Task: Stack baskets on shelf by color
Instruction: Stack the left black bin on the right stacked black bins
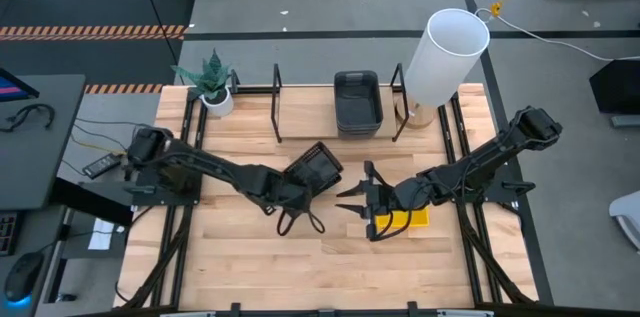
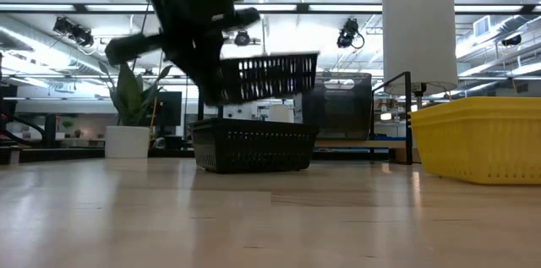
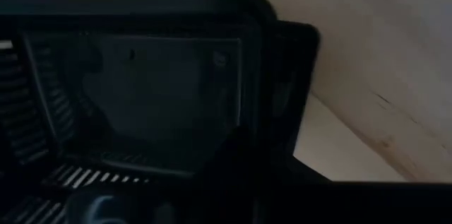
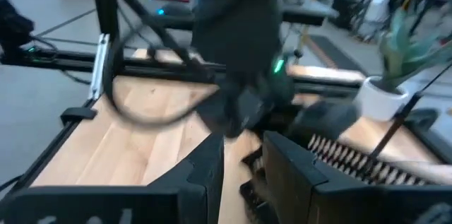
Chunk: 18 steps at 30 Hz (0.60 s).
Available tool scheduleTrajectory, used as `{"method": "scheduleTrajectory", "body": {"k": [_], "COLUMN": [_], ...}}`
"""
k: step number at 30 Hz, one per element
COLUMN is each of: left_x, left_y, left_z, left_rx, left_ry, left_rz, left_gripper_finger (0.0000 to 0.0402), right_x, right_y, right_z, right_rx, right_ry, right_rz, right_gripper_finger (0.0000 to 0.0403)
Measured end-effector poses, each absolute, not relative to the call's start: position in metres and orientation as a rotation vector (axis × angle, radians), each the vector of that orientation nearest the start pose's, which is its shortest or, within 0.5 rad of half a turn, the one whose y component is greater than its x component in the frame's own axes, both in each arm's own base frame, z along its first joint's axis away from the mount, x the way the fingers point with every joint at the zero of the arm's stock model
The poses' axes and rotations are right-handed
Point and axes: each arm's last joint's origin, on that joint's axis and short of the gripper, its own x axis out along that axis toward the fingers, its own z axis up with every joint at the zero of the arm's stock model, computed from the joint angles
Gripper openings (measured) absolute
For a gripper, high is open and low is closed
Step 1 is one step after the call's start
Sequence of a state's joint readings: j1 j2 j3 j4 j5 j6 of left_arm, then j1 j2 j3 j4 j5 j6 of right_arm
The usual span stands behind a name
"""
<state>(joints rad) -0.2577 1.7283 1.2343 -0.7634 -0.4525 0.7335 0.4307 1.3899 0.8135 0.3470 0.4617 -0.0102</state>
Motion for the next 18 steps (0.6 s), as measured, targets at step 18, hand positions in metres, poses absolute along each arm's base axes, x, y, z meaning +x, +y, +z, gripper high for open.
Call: {"method": "scheduleTrajectory", "body": {"k": [18], "left_x": [0.33], "left_y": [-0.058], "left_z": [0.192], "left_rx": [1.087], "left_ry": [1.304], "left_rz": [-0.502], "left_gripper_finger": [0.0026], "right_x": [0.274], "right_y": [0.129], "right_z": [0.267], "right_rx": [-0.197], "right_ry": [0.127], "right_rz": [-0.042], "right_gripper_finger": [0.0105]}}
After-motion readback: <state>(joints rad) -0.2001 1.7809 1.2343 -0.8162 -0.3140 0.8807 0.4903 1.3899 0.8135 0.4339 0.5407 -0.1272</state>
